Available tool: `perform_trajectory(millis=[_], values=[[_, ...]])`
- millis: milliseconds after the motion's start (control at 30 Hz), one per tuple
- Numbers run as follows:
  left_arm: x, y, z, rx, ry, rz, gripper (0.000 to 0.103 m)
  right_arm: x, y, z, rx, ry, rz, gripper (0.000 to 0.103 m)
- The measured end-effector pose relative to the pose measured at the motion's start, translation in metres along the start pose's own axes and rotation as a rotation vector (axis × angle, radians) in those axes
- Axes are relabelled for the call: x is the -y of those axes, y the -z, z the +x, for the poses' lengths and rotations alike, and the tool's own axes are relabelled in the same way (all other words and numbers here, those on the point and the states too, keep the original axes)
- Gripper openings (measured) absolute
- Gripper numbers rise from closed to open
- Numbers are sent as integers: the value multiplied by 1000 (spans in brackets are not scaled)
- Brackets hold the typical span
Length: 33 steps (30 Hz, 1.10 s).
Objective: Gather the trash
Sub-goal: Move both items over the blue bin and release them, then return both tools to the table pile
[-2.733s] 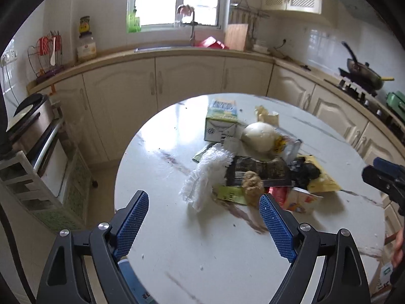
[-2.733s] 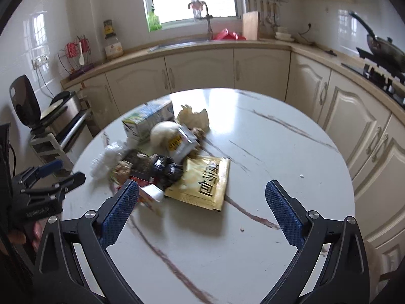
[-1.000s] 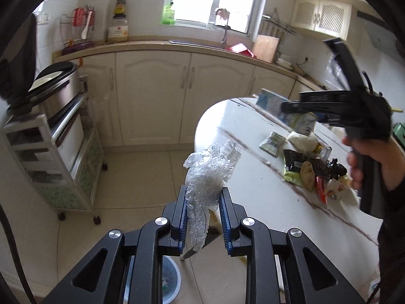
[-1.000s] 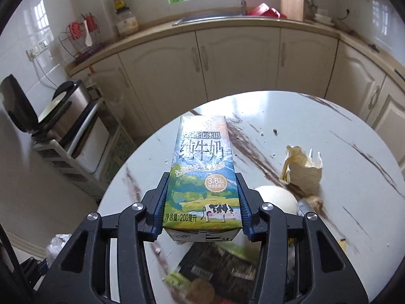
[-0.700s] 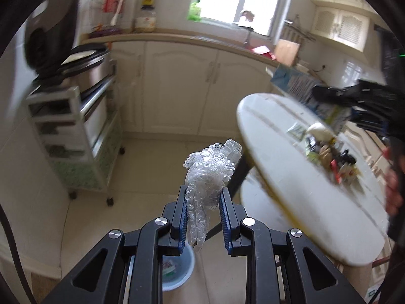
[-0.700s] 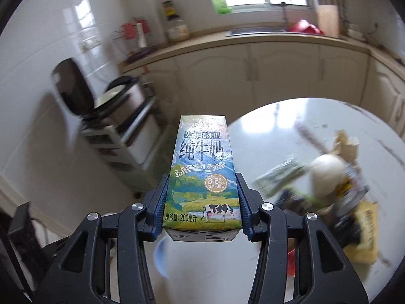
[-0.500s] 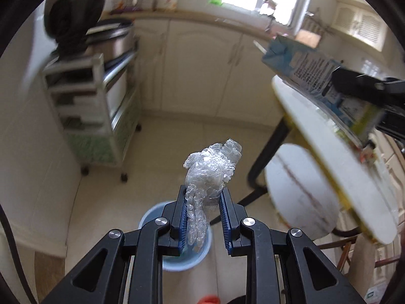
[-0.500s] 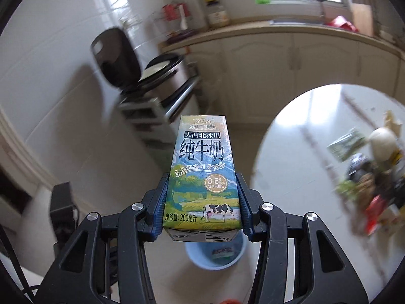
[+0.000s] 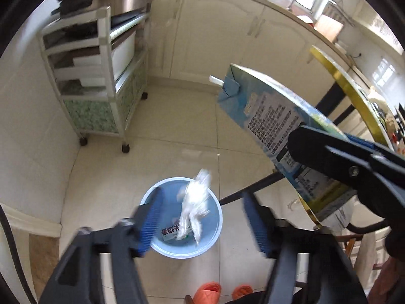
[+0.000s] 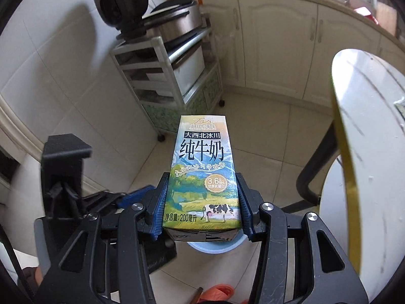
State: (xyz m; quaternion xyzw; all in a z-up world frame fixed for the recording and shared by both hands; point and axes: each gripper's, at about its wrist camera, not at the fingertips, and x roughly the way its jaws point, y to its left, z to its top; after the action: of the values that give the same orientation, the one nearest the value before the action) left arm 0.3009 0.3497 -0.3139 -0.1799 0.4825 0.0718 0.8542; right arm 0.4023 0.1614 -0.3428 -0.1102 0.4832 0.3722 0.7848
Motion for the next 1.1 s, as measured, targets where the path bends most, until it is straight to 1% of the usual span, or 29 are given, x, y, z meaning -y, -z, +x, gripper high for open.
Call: perform_trajectory(millis=[100,200,233,300,367,467,500,533,600,667,733,800,867,933,1000,1100], values=[[0,1,2,-7,-50,-9,69,4,2,9,-16,-11,8,46],[-2,5,-8,5,-88,-39,69,5,0,18,-11,-26,13,49],[-2,8,-14,8,-94,-49,69,4,-1,21,-9,-26,13,58],[-1,11,-24,26,-111,-52,69,4,-1,23,-4,-28,15,72],[0,16,-36,50,-125,-49,69,2,-1,19,14,-19,8,73],[13,25,-62,97,-121,-39,70,-4,-3,5,45,-8,-1,73],[16,27,-72,113,-117,-30,70,-5,-4,-4,65,1,0,76],[22,28,-83,135,-112,-21,70,-5,-5,-16,90,17,0,81],[34,30,-102,175,-104,2,73,-4,-6,-40,135,29,7,85],[50,33,-124,223,-90,35,75,-1,-6,-71,194,57,10,86],[71,34,-144,270,-74,66,77,5,-5,-104,254,83,18,90],[93,36,-161,308,-52,104,78,13,-3,-131,295,103,29,93],[118,39,-173,339,-33,145,81,27,2,-160,340,128,47,94],[151,42,-182,363,1,196,82,45,8,-185,372,153,78,95],[175,44,-183,371,26,243,85,70,18,-210,399,194,121,101],[214,46,-178,366,53,312,87,111,32,-238,422,259,187,102]])
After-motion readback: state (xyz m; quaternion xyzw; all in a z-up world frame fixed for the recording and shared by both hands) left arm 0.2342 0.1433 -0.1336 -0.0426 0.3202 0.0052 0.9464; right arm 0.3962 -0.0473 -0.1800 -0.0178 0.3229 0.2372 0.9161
